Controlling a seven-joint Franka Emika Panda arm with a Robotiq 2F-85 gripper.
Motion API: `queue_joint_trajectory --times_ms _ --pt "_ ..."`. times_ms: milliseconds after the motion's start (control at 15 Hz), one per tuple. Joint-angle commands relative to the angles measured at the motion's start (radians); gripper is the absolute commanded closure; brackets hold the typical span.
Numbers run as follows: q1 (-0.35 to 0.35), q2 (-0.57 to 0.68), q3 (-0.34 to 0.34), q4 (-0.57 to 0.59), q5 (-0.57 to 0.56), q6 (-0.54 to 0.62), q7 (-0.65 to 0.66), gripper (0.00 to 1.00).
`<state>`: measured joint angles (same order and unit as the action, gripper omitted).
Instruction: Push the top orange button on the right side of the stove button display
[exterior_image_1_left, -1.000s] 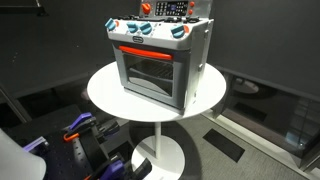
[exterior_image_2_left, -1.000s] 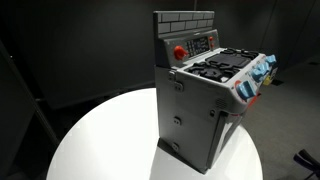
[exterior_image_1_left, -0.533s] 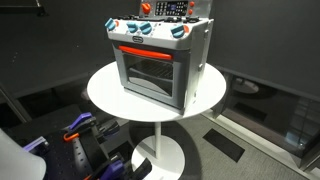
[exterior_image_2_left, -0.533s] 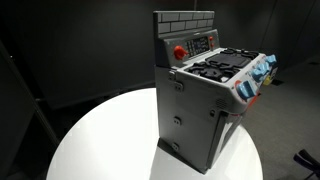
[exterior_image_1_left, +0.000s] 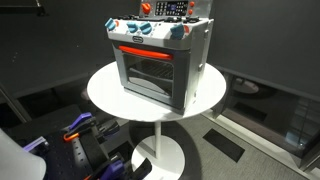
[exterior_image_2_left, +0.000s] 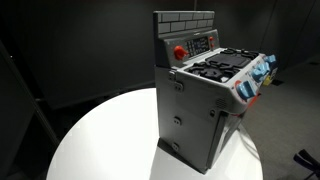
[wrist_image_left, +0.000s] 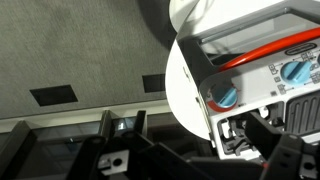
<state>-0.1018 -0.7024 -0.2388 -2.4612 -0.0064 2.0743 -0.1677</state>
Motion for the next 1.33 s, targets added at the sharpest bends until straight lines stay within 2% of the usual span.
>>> queue_joint_trajectory --times_ms 0,533,1267 --pt "0.026 0.118 0.038 0.055 0.051 0.090 0.037 0.00" --pt "0.081 0.380 0.106 0.188 0.124 0.224 0.067 0.00" --pt "0.098 0.665 0.186 0.438 0.163 0.233 0.131 0.00"
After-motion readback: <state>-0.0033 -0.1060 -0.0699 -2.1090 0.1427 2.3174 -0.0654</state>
